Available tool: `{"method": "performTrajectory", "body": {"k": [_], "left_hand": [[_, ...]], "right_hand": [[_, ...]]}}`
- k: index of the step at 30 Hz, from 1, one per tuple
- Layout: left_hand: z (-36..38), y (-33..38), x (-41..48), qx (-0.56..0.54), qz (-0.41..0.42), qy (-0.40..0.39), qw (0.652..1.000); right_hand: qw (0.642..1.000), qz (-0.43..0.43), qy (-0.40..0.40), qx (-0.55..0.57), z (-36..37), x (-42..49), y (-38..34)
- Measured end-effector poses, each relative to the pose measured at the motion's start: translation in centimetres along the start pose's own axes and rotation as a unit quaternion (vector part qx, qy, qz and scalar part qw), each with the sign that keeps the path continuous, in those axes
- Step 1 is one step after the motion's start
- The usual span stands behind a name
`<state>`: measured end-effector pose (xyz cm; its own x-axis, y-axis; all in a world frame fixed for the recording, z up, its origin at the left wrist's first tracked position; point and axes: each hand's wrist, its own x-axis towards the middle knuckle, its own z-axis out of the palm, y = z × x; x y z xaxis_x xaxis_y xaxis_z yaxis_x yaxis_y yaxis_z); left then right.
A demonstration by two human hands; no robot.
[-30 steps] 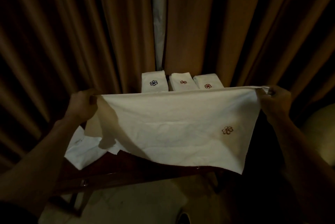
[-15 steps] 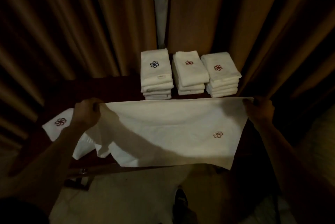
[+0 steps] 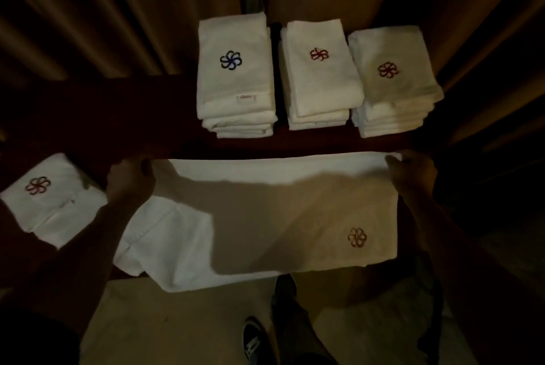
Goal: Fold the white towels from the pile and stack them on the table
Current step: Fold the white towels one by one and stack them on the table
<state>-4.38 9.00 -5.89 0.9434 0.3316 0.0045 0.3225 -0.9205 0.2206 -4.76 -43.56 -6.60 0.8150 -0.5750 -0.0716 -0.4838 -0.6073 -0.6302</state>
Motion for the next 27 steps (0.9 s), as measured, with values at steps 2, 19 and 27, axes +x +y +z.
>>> {"method": "performTrajectory", "body": {"k": [2,19,27], "left_hand": [[1.2,0.2,1.5,0.009,-0.001,-0.010,1.000],[8.8,7.8,-3.1,-0.015,0.145,-0.050,0.988],[11.1,8.5,-9.8,0.047,0.180,-0.237,0.953]], "right_hand": [[1.000,-0.006,0.002,-0.015,1.4,1.8,0.4],[0.988,-0.047,-0.120,-0.088,7.2,-2.9,2.2],[0.942,-0.105,-0.191,-0.257,7.3,-9.1,6.2]]}}
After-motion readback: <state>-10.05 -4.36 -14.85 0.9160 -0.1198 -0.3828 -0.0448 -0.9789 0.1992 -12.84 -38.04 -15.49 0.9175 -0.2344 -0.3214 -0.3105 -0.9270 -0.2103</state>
